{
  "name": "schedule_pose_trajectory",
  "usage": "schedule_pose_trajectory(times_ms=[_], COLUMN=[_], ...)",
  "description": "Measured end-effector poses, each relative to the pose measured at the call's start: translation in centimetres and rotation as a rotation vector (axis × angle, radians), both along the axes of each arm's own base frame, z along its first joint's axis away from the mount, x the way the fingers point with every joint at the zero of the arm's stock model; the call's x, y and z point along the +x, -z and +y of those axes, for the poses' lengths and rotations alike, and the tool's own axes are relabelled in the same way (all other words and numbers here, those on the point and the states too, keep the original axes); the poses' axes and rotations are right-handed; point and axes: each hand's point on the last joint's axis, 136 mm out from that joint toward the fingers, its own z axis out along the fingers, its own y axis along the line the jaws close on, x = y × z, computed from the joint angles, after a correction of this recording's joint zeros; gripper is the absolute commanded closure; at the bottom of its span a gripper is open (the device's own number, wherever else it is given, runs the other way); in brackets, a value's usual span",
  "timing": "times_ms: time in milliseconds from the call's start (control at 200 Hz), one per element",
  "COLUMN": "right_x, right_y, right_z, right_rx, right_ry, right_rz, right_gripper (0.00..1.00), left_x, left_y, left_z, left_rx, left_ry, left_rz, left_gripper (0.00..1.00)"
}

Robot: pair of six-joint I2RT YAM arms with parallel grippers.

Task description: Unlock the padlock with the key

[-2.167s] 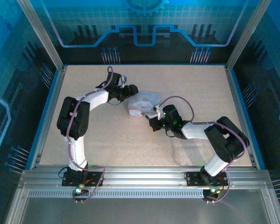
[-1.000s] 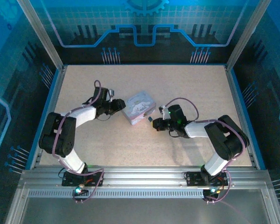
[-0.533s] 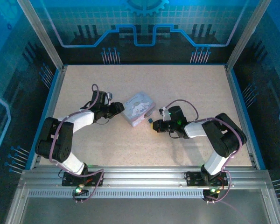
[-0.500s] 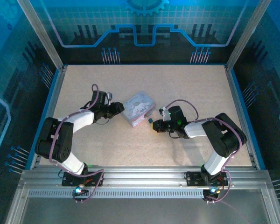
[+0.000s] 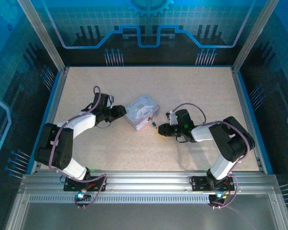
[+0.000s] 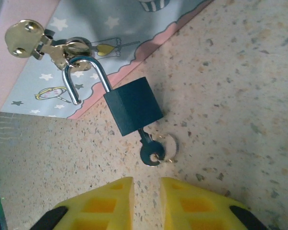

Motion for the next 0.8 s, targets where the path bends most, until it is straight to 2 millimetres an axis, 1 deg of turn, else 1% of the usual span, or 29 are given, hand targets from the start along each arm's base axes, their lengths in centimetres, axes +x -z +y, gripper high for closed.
schedule_pose_trajectory(times_ms=[115, 210, 315, 395, 445, 495, 555, 685, 770, 790, 800], right_x=[0.0, 0.0, 0.2, 0.6, 0.8, 1.0, 1.3, 1.6, 1.6, 1.6, 1.6], right_y=[-0.2, -1.0, -3.0, -4.6, -5.5, -6.4, -7.2, -8.7, -9.3, -9.4, -9.5], right_z=[-1.2, -2.2, -2.8, -3.3, -3.6, -3.8, -4.0, -4.5, -4.7, -4.8, -4.8], right_rx=[-0.026, -0.045, -0.053, -0.053, -0.056, -0.056, -0.058, -0.053, -0.046, -0.045, -0.044], right_ry=[0.009, 0.014, 0.004, 0.008, 0.016, 0.019, 0.023, 0.048, 0.058, 0.062, 0.062], right_rz=[0.004, -0.012, -0.079, -0.134, -0.169, -0.201, -0.237, -0.296, -0.328, -0.333, -0.336], right_gripper=[0.7, 0.63, 0.55, 0.47, 0.41, 0.32, 0.24, 0.01, 0.0, 0.0, 0.0], left_x=[-0.2, -0.2, 0.1, 0.3, 0.3, 0.2, 0.0, -0.3, -0.7, -0.8, -0.9], left_y=[-1.0, -2.7, -4.8, -6.3, -7.2, -8.0, -8.8, -9.9, -10.1, -10.0, -10.0], left_z=[0.6, 0.8, 0.7, 0.6, 0.3, -0.1, -0.8, -2.2, -2.6, -2.7, -2.7], left_rx=[0.035, 0.044, 0.044, 0.042, 0.042, 0.046, 0.058, 0.081, 0.105, 0.115, 0.116], left_ry=[-0.001, -0.001, 0.01, 0.017, 0.027, 0.047, 0.073, 0.135, 0.156, 0.165, 0.164], left_rz=[-0.014, -0.043, -0.09, -0.124, -0.143, -0.165, -0.181, -0.21, -0.212, -0.213, -0.211], left_gripper=[0.41, 0.4, 0.39, 0.37, 0.34, 0.3, 0.27, 0.18, 0.08, 0.02, 0.02])
